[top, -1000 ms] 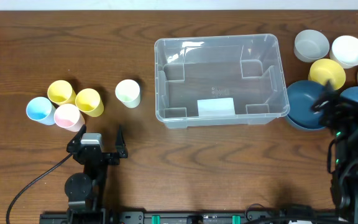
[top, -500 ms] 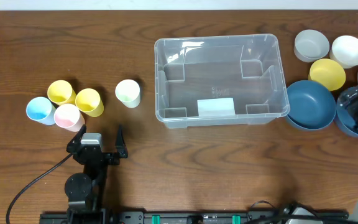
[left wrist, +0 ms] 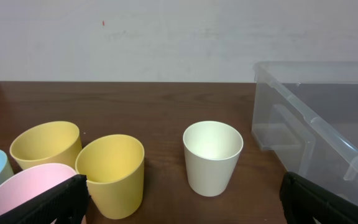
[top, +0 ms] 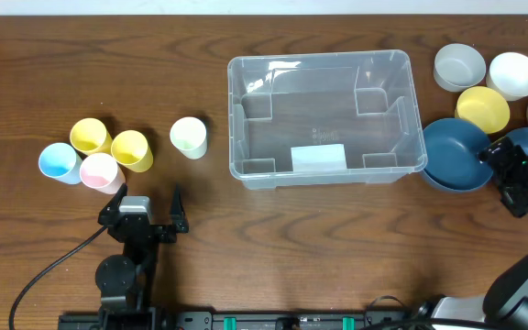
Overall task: Pack container
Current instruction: 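Reach the right gripper to the blue bowl stack and grasp the top bowl rim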
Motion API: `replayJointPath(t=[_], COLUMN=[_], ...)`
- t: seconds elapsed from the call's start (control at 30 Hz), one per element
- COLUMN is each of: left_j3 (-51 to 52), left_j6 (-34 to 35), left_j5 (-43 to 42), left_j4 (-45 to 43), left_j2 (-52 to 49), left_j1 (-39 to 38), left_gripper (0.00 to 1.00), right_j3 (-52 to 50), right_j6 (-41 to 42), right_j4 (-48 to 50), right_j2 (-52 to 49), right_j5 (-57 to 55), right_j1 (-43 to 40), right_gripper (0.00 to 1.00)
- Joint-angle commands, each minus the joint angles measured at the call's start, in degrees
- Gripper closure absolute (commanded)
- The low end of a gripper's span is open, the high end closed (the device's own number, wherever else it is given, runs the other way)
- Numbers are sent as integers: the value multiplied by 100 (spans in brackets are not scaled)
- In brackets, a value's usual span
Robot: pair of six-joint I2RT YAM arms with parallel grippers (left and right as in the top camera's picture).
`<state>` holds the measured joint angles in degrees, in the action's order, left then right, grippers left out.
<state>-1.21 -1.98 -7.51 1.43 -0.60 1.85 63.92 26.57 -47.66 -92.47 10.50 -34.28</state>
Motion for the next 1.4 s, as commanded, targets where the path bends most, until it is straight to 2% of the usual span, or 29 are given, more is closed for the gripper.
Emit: replayJointPath(t=[0.0,0.23,0.5,0.57,0.77,0.83,0.97,1.0,1.13,1.2,1.37], left_j3=[98,98,98,98,98,98,98,98,98,98,98], left_j6=[-81,-81,-81,-81,-81,-81,-81,-81,-81,-81,-81], left_j5=[-87,-87,-87,-87,-87,-87,-87,-87,-87,-87,-87], left_j4=[195,195,195,195,195,195,195,195,195,195,195], left_j2=[31,31,31,31,31,31,31,31,31,31,31], left_j1=[33,33,33,33,33,33,33,33,33,33,33], left_gripper=[2,2,2,2,2,2,2,2,2,2,2], right_j3=[-35,-35,-35,-35,-35,-35,-35,-35,-35,-35,-35], right_j6=[85,83,57,59,61,61,66,63,63,63,173], right_j4=[-22,-92,4,2,-7,-35,-37,-46,-142,-162,-339], right_j2=[-262,-754,-831,-831,-831,-831,-831,-831,-831,-831,-831], right_j5=[31,26,26,26,28,26,28,28,28,28,28], right_j1=[-26,57,247,247,247,247,247,247,247,247,247], right_gripper=[1,1,2,19,47,53,57,61,91,98,99])
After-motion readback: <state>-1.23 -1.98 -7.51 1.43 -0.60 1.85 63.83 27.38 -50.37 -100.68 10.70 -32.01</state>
